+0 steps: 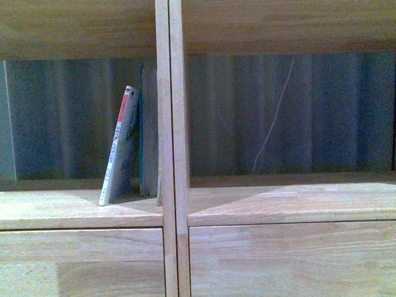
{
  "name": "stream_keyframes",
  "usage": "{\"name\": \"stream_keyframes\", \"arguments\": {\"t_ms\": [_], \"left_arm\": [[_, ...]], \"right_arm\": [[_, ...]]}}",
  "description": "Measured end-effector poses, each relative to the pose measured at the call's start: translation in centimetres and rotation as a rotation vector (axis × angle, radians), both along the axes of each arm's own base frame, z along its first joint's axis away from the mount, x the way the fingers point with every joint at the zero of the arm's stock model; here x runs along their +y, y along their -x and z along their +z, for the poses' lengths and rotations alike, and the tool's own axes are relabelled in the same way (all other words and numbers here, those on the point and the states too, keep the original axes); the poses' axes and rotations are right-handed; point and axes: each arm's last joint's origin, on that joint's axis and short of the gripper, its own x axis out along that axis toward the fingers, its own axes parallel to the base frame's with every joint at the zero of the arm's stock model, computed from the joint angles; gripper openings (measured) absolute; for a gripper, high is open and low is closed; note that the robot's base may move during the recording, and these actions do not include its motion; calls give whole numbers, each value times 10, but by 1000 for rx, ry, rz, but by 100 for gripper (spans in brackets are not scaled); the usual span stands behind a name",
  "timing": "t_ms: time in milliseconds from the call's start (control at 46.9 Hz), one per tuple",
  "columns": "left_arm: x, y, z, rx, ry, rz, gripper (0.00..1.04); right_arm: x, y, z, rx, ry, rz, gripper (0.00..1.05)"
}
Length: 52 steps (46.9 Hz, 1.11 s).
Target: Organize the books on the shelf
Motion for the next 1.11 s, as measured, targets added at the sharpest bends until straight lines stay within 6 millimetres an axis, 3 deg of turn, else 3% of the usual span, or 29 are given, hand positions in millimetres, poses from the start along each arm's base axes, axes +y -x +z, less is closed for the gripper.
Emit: {"name": "stream_keyframes", "arguments": {"t_ms": [235, 704, 832, 875, 982, 1110], "left_arm": [[0, 0, 0, 0, 0, -8, 3], [0, 0, 0, 0, 0, -8, 3], [0, 0, 0, 0, 0, -9, 3], [0, 0, 0, 0, 1, -9, 5], [0, 0, 0, 0, 1, -9, 29], [0, 0, 0, 0, 1, -9, 49]], "right_arm": [[0, 0, 0, 0, -1, 0, 97], [0, 14, -4, 11, 2, 0, 3], [0, 14, -4, 11, 1, 0, 3], [0, 14, -4, 10, 2, 0, 10], [0, 14, -4, 11, 2, 0, 34], [0, 14, -4, 10, 2, 0, 51]]}}
